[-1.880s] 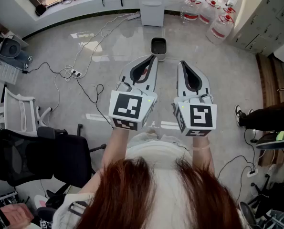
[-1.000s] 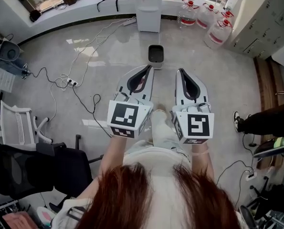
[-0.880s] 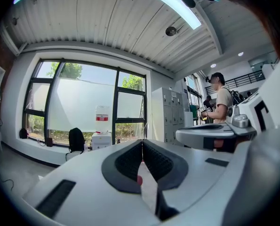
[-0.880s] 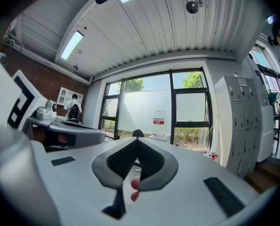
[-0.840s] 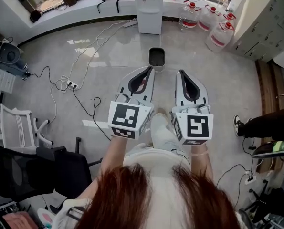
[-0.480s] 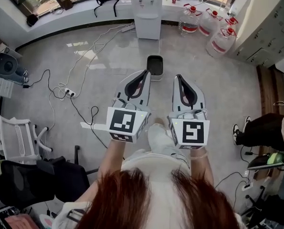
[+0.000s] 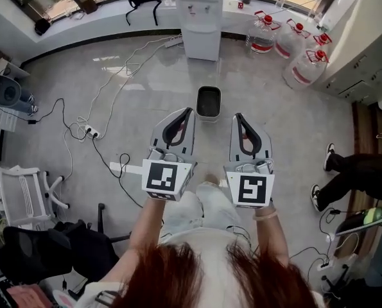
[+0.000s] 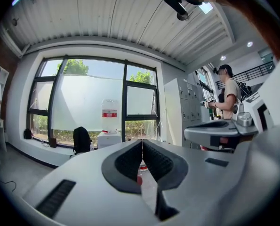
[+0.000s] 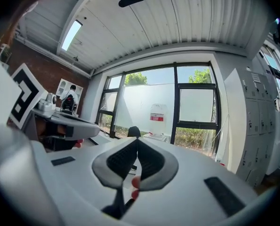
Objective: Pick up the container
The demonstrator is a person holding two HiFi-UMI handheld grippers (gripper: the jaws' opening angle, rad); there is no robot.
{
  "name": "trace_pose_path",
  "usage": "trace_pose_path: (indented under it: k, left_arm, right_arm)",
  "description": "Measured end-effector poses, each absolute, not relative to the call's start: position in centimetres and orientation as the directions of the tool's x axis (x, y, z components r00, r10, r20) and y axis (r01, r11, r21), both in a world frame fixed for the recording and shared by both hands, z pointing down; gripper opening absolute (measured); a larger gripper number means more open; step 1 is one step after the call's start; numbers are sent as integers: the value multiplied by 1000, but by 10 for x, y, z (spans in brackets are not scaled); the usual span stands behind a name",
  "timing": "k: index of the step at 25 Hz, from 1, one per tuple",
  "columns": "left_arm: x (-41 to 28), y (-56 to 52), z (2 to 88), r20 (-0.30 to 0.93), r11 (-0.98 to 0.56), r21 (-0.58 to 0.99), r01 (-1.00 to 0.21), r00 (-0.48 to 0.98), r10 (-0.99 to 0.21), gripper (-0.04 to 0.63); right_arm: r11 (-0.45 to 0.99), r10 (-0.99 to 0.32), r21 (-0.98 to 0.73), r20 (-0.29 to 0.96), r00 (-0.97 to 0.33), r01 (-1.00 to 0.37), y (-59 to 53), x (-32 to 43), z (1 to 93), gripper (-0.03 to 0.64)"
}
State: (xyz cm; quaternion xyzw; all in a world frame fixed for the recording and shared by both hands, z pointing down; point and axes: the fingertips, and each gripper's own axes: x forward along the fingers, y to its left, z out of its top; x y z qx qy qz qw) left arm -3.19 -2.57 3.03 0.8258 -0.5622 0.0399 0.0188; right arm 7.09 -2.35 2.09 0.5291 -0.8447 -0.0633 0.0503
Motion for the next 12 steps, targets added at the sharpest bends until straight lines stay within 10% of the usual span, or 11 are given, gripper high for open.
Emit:
trace_pose_path:
  k: [12]
  left_arm:
    - [-54,-100,122,147,-382,22,-924,381,-913,15]
  right_arm:
    - [451,-892,198,118,-436,-870,-102,35,116,23]
